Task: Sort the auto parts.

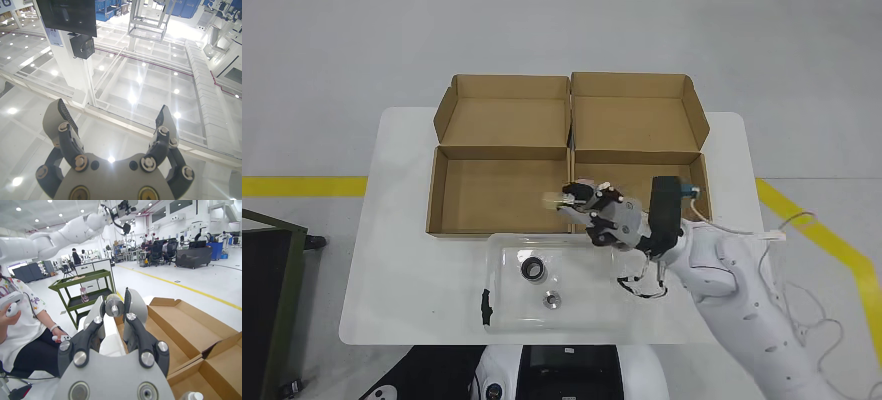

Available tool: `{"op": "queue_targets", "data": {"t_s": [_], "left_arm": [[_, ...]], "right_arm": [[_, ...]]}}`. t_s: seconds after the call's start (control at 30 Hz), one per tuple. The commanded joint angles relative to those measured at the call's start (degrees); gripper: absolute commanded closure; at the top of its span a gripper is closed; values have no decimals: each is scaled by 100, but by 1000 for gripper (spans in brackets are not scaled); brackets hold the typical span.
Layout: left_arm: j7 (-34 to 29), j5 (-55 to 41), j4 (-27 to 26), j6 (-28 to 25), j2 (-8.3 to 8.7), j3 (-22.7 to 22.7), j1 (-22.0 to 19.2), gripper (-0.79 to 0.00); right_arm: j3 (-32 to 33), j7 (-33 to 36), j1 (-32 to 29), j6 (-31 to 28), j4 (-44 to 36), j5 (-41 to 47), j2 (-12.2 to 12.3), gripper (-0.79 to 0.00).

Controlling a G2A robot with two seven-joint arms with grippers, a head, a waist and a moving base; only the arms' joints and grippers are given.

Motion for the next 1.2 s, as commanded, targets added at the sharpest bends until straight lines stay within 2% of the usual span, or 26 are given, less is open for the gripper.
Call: {"op": "queue_targets", "data": {"t_s": [0.0,0.73,1.17], "left_arm": [[0,0,0,0,0,0,0,-785],[0,0,0,0,0,0,0,-785],[0,0,0,0,0,0,0,-785]], "right_arm": [[63,-70,10,6,4,135,-4,0],[521,-922,349,112,-538,1118,-123,0],[599,-788,341,-41,-583,1170,-164,0]]}}
